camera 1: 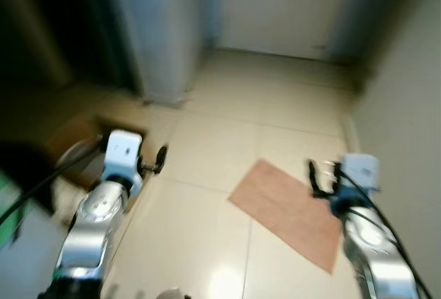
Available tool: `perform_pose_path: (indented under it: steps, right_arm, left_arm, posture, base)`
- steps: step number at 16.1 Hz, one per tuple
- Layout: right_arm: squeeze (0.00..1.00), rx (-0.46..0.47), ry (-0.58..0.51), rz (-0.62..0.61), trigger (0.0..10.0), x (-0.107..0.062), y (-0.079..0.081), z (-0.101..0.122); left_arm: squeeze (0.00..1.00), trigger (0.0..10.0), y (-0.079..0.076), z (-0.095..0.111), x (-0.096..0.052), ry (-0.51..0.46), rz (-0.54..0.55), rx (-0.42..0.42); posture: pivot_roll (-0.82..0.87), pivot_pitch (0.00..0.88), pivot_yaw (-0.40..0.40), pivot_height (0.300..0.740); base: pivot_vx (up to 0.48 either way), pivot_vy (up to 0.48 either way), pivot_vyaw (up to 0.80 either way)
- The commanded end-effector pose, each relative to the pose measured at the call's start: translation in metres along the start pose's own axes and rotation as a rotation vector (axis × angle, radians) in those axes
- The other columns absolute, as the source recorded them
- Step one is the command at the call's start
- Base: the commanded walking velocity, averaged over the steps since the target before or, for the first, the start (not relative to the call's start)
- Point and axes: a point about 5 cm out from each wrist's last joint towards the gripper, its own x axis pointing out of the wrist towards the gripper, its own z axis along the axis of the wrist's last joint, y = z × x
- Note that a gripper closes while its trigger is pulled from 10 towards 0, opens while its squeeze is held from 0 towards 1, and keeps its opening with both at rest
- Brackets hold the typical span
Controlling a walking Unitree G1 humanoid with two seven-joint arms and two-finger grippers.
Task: Hang keys on a hook
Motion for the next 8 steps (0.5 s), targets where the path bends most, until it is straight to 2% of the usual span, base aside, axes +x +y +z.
perform_pose_path:
  steps: [1, 3, 5, 7, 8]
  right_arm:
    - [1.00, -0.020, 0.006, -0.009, 10.0, 0.000, -0.006, -0.002]
    - [1.00, -0.025, 0.010, 0.006, 10.0, 0.001, -0.005, -0.003]
    - [1.00, 0.022, -0.008, 0.052, 10.0, 0.002, 0.002, -0.001]
    - [1.00, 0.045, -0.011, 0.067, 10.0, 0.002, 0.005, 0.000]
    - [1.00, 0.020, -0.013, 0.067, 10.0, 0.003, 0.005, 0.001]
  left_arm:
    - [1.00, 10.0, -0.004, 0.013, 0.002, -0.031, -0.017, 0.001]
    - [1.00, 10.0, -0.006, 0.015, 0.000, -0.010, -0.025, 0.011]
    - [1.00, 10.0, -0.010, 0.012, -0.002, 0.016, -0.044, 0.054]
    - [1.00, 10.0, -0.013, 0.012, -0.001, 0.020, -0.044, 0.060]
    - [1.00, 10.0, -0.015, 0.012, -0.002, 0.024, -0.047, 0.062]
  posture:
    - [-0.05, 0.000, -0.033, 0.740]
    - [-0.05, 0.000, -0.033, 0.740]
    - [-0.05, 0.000, -0.035, 0.740]
    - [-0.05, 0.000, -0.038, 0.740]
    - [-0.05, 0.000, -0.038, 0.740]
  base:
    - [0.000, 0.000, 0.80]
    - [0.000, 0.000, 0.80]
    - [0.000, 0.000, 0.80]
    - [0.000, 0.000, 0.80]
    - [0.000, 0.000, 0.80]
